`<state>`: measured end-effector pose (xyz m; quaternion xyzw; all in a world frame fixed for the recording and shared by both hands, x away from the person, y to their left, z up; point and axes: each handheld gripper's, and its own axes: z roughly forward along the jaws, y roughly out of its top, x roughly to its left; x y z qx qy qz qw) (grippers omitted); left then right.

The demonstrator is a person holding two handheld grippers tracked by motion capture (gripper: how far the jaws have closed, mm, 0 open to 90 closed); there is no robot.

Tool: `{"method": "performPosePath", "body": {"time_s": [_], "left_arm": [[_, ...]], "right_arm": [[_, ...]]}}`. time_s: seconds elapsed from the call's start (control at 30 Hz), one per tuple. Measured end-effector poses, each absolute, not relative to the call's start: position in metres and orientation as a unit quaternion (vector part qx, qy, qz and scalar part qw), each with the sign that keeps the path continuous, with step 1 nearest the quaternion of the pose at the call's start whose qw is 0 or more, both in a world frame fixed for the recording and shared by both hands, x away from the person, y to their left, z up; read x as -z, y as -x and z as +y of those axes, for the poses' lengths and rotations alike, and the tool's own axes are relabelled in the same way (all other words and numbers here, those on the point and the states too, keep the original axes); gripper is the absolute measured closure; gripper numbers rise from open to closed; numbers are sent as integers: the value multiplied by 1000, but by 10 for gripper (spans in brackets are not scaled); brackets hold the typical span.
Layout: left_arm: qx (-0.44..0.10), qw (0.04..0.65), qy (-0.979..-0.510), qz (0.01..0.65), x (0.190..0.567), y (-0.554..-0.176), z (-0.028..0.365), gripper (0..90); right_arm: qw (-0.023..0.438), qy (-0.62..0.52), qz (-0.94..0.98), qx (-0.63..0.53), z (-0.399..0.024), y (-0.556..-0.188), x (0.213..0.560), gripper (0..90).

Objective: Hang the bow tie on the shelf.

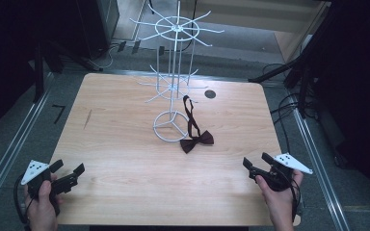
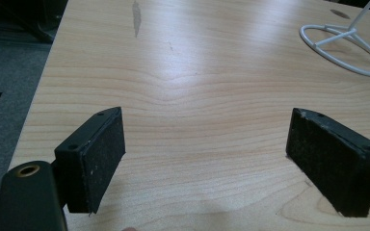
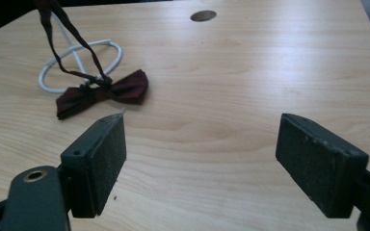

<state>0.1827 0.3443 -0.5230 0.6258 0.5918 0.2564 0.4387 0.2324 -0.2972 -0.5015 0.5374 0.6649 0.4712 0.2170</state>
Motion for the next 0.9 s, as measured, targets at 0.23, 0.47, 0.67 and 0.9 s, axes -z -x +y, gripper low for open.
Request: {"method": "performPosePath", "body": {"time_s": [0.23, 0.47, 0.67, 0.9], "left_arm": [[-256, 439, -626, 592, 523, -183, 344, 145], [-255, 441, -627, 590, 523, -183, 345, 144], [-254, 443, -626, 590, 523, -183, 345, 143], [-248, 446, -628, 587, 523, -183, 345, 143]], "right_arm": [[217, -530, 668, -476, -317, -220, 515, 136], [224, -541, 664, -465, -331, -210, 523, 137], [229, -563, 646, -462, -358, -195, 531, 138], [230, -588, 617, -471, -387, -178, 541, 143]]}}
